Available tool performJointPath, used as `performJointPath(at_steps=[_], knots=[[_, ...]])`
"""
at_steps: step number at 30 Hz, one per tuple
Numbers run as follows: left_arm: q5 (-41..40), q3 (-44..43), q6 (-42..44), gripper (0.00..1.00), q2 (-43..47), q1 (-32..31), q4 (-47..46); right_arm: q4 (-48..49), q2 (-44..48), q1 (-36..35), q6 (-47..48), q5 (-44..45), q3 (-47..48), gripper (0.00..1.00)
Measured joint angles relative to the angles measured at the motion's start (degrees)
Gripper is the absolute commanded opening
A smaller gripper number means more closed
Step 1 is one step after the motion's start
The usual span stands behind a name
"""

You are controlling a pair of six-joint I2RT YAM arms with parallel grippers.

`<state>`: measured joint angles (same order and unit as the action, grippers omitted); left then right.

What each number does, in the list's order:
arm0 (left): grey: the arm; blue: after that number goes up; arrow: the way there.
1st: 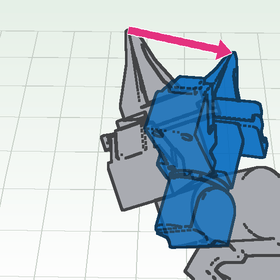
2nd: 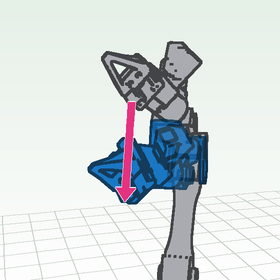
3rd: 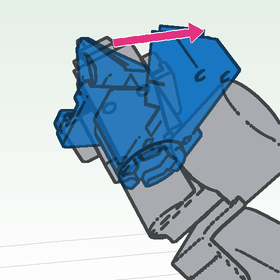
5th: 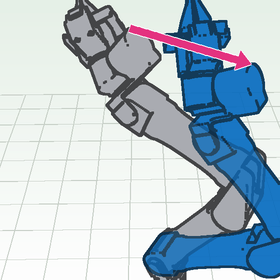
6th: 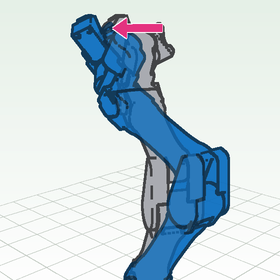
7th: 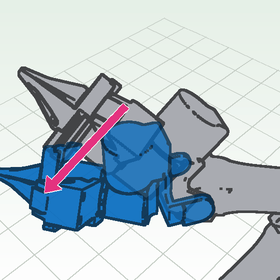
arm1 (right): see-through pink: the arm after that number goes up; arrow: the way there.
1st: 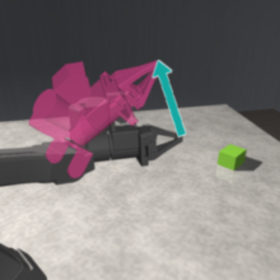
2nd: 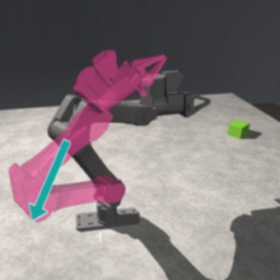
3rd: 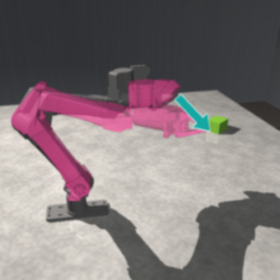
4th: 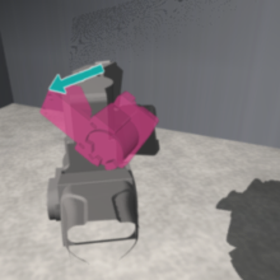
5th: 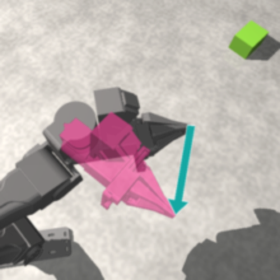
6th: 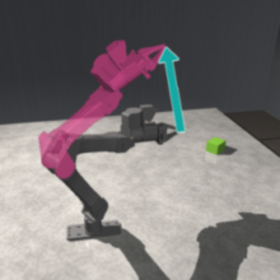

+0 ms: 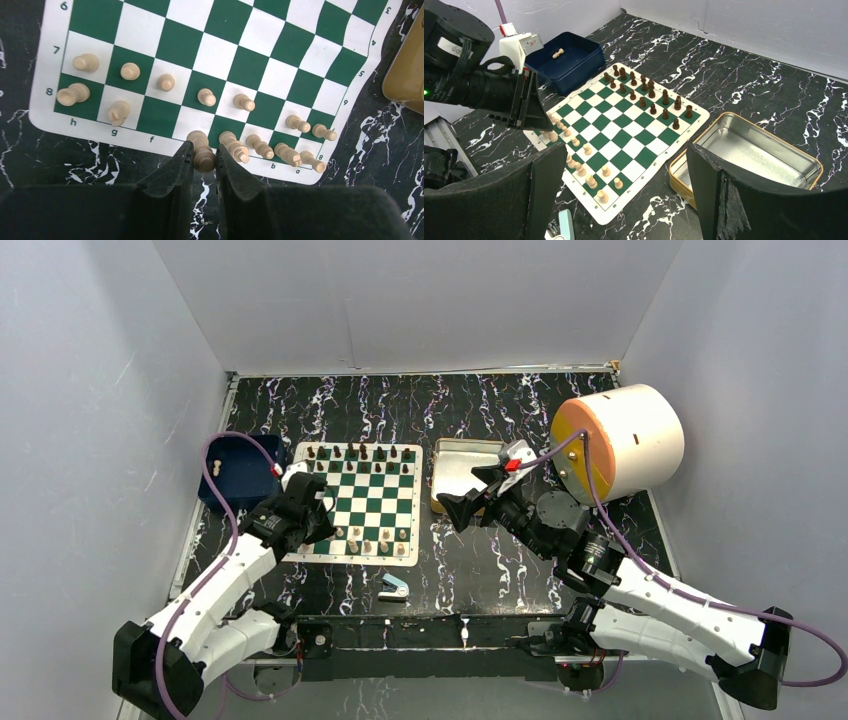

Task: Set up the chess pieces on the board
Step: Place the chess piece on the chessboard.

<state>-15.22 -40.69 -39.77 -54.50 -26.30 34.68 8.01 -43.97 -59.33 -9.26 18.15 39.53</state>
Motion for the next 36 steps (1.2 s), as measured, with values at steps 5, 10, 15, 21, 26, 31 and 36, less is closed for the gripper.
performJointPath(at_steps=[5, 10, 15, 21, 26, 31, 36], knots=[[1.09, 2.84, -1.70, 0.05, -0.11, 0.00, -2.95, 0.20, 0.00, 0.00, 0.26, -0.28, 0.00, 0.99], [1.20, 4.83, -2.49, 0.05, 0.02, 0.00, -4.76, 0.26, 0.00, 0.00, 0.26, -0.31, 0.00, 0.99], [1.97, 8.09, -2.69, 0.05, 1.33, 0.00, -7.91, 0.26, 0.00, 0.00, 0.20, -0.31, 0.00, 0.99], [2.21, 9.18, -2.71, 0.05, 1.36, 0.00, -9.51, 0.24, -0.02, 0.00, 0.20, -0.48, 0.00, 0.99], [2.21, 9.55, -2.60, 0.05, 1.22, 0.00, -11.08, 0.24, -0.52, 0.02, 0.20, -0.52, 0.00, 0.99], [2.23, 10.43, -2.01, 0.05, 0.28, 0.00, -11.98, 0.17, -1.07, 0.00, 0.11, -0.52, 0.00, 0.99], [2.25, 11.06, -1.79, 0.05, -0.44, 0.00, -12.00, 0.20, -1.05, 0.00, 0.00, -0.50, 0.00, 0.99]])
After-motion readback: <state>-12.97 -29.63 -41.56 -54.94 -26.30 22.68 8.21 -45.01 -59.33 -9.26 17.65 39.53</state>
